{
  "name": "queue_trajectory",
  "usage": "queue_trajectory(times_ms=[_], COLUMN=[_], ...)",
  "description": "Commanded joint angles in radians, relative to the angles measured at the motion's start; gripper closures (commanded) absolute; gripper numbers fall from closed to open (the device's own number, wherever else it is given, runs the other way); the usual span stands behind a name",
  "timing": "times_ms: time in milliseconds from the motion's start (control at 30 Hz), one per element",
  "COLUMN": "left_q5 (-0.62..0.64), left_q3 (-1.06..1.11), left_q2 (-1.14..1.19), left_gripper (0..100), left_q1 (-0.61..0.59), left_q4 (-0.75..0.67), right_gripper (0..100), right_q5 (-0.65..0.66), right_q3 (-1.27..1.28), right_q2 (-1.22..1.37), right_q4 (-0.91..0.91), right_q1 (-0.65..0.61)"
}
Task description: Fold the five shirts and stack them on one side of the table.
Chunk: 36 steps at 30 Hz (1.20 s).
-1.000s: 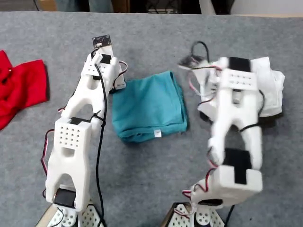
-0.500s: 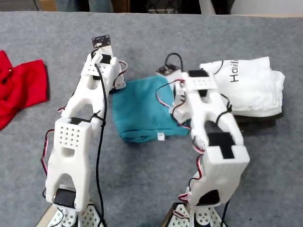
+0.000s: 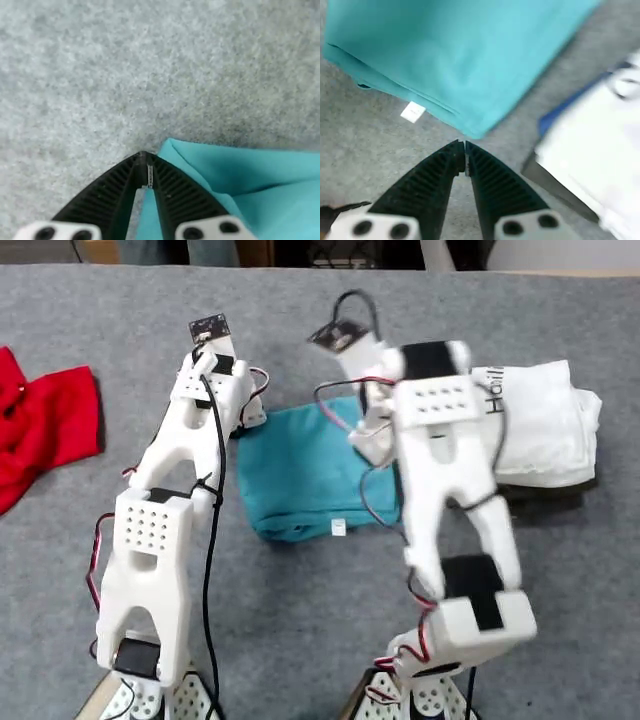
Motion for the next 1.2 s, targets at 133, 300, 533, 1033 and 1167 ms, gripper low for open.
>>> queue_trajectory(times_ms=[133, 300, 533, 1033, 1167], left_q5=[-0.178, -0.252, -0.262, -0.327, -0.331], left_q3=[-0.062, 0.222, 0.915, 1.420, 1.392], left_q2=[-0.259, -0.430, -0.789, -1.272, -1.278], left_gripper=[97, 97, 97, 97, 97], left_q1=[-0.119, -0.205, -0.315, -0.513, -0.516], left_q4=[0.295, 0.322, -0.064, -0.201, -0.135], right_gripper=[81.5, 59.1, 57.7, 95.6, 97.5], right_q5=[-0.341, -0.698, -0.994, -0.867, -0.804], right_q3=[0.139, 0.398, 0.475, 0.352, 0.351], right_q2=[-0.246, -0.232, -0.030, 0.332, 0.332], right_q4=[0.020, -0.071, -0.321, -0.451, -0.436], right_q1=[0.074, -0.040, -0.138, -0.097, -0.097])
